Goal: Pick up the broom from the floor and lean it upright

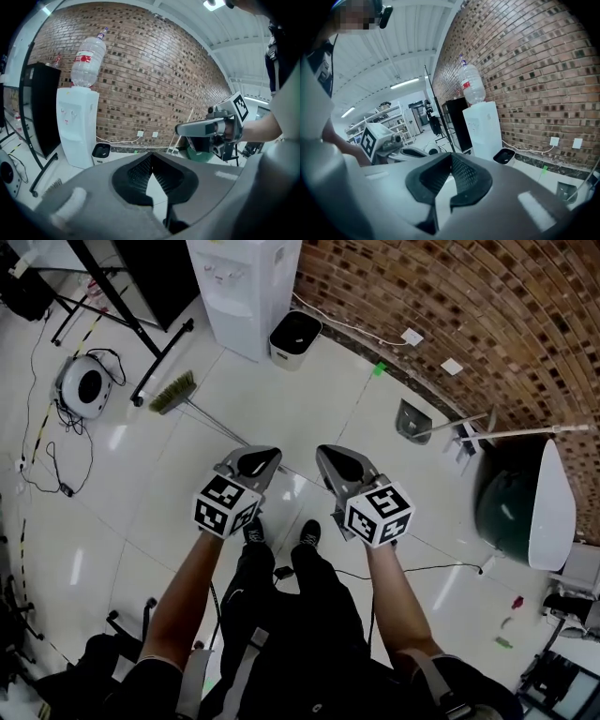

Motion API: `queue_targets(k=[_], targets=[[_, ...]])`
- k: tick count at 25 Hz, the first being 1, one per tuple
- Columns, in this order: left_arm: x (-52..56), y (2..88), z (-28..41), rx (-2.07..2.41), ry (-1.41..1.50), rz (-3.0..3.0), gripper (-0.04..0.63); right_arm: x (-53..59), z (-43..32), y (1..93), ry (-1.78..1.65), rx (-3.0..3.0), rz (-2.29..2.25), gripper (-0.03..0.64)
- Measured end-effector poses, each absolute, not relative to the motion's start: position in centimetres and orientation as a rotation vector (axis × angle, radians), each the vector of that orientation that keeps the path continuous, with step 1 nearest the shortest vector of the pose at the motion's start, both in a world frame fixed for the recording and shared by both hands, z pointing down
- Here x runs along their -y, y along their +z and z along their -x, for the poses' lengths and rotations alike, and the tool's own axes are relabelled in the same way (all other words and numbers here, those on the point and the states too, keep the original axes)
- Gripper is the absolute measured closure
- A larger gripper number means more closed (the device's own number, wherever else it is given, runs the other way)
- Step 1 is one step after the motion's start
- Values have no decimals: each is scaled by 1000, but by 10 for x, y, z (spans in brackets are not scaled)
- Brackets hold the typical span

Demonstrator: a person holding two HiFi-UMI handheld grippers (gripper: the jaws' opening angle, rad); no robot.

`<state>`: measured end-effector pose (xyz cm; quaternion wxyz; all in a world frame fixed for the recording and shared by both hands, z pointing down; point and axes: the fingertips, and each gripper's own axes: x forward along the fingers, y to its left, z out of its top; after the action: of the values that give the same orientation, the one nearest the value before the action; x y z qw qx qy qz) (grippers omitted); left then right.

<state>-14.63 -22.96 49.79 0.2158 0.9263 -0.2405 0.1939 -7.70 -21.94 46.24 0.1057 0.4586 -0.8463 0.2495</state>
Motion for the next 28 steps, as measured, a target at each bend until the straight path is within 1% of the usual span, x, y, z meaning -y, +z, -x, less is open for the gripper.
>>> queue_targets(k=[6,15,20,23,28], targets=[[247,629,122,590,693,-2553,594,245,44,552,708,2483,-1343,614],[239,873,106,389,927,-2528,588,246,13,731,728,2475,-1342,612],[237,982,106,347,981,-2516,558,247,16,849,742,2464,-1247,614],[237,1039,107,309,1018,-2524,528,245,21,914,769,2452,-1181,614],[227,1131,107,127,1156,-2538,447,245,26,989,778,2471,-1091,614]])
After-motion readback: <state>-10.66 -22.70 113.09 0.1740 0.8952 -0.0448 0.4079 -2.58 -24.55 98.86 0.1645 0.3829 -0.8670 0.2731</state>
